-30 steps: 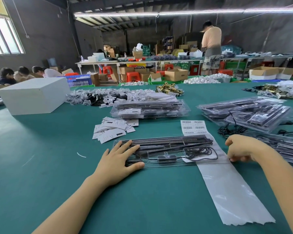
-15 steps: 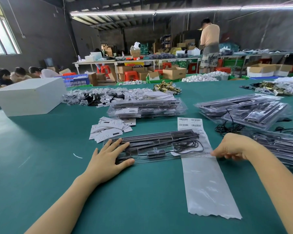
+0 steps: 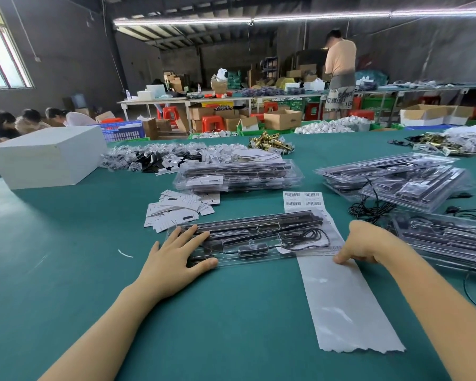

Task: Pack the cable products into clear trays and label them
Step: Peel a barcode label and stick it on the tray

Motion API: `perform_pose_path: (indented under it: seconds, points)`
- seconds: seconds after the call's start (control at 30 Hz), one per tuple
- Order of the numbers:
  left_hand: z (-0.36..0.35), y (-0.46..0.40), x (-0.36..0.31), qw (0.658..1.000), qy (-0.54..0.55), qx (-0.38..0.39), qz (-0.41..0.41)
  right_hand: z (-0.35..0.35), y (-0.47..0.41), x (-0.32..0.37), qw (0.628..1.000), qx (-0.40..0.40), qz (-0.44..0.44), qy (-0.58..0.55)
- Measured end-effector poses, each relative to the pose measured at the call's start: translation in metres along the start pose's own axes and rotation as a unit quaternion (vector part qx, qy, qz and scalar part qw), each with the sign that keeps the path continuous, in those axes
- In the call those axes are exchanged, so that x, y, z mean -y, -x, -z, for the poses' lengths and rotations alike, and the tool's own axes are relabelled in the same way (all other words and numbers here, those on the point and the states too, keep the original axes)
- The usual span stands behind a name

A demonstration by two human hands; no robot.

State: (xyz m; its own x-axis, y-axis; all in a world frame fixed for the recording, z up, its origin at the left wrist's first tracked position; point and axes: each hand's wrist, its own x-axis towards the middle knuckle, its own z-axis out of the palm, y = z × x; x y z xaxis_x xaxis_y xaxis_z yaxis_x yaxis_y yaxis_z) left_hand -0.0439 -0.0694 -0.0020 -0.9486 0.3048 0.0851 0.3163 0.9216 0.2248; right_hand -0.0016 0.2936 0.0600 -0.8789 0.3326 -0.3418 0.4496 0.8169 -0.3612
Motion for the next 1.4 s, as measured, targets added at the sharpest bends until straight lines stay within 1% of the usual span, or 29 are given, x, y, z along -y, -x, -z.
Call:
perform_pose_path:
  seconds: [0.2, 0.37, 0.47, 0.53, 0.57, 0.63, 0.67, 0.7, 0.73, 0.8, 0.87, 0.9, 0.97, 1.03, 1.1, 1.27, 1.4]
  points:
    - [0.000, 0.000, 0.000, 1.000, -0.010, 0.003, 0.008, 0.011, -0.003, -0.012, 0.999, 0.019, -0.007, 0.049]
    - [-0.003, -0.002, 0.000, 0.999, -0.027, -0.007, 0.022, 0.016, -0.005, -0.022, 0.998, 0.036, -0.009, 0.055]
    - [-0.002, 0.000, -0.002, 0.999, -0.038, -0.021, 0.025, 0.019, -0.003, -0.021, 0.995, 0.039, -0.009, 0.090]
    - [0.002, 0.003, -0.008, 0.996, -0.057, -0.069, 0.019, 0.021, 0.000, -0.022, 0.992, 0.037, -0.009, 0.124]
    - [0.004, 0.005, -0.014, 0.992, -0.062, -0.106, 0.000, 0.022, 0.000, -0.022, 0.990, 0.036, -0.008, 0.135]
    - [0.004, 0.009, -0.033, 0.974, -0.055, -0.205, -0.083, 0.023, 0.000, -0.024, 0.990, 0.030, -0.002, 0.140]
    - [0.002, 0.010, -0.044, 0.956, -0.049, -0.258, -0.134, 0.024, -0.001, -0.024, 0.991, 0.024, 0.010, 0.134]
    - [-0.001, 0.011, -0.058, 0.935, -0.041, -0.300, -0.184, 0.024, -0.002, -0.024, 0.991, 0.014, 0.036, 0.125]
    - [-0.004, 0.011, -0.072, 0.919, -0.032, -0.319, -0.230, 0.023, -0.004, -0.023, 0.991, 0.000, 0.071, 0.112]
    - [-0.010, 0.010, -0.101, 0.901, -0.009, -0.304, -0.310, 0.020, -0.005, -0.018, 0.989, -0.015, 0.134, 0.067]
    - [-0.016, 0.007, -0.126, 0.896, 0.005, -0.259, -0.361, 0.016, -0.002, -0.014, 0.984, 0.021, 0.168, 0.057]
    - [-0.018, 0.005, -0.138, 0.900, 0.009, -0.235, -0.367, 0.015, -0.001, -0.013, 0.981, 0.040, 0.174, 0.071]
    - [-0.023, 0.001, -0.159, 0.917, 0.036, -0.187, -0.350, 0.012, -0.001, -0.013, 0.978, 0.059, 0.176, 0.090]
    - [-0.031, -0.003, -0.176, 0.940, 0.073, -0.122, -0.309, 0.011, -0.002, -0.015, 0.979, 0.061, 0.179, 0.075]
    - [-0.039, -0.003, -0.186, 0.956, 0.079, -0.077, -0.273, 0.010, -0.003, -0.018, 0.978, 0.059, 0.191, 0.064]
    - [-0.048, 0.001, -0.186, 0.969, 0.022, -0.009, -0.245, 0.010, -0.005, -0.023, 0.974, 0.062, 0.213, 0.038]
    - [-0.048, 0.001, -0.186, 0.972, 0.009, 0.004, -0.236, 0.006, -0.006, -0.028, 0.974, 0.052, 0.221, 0.001]
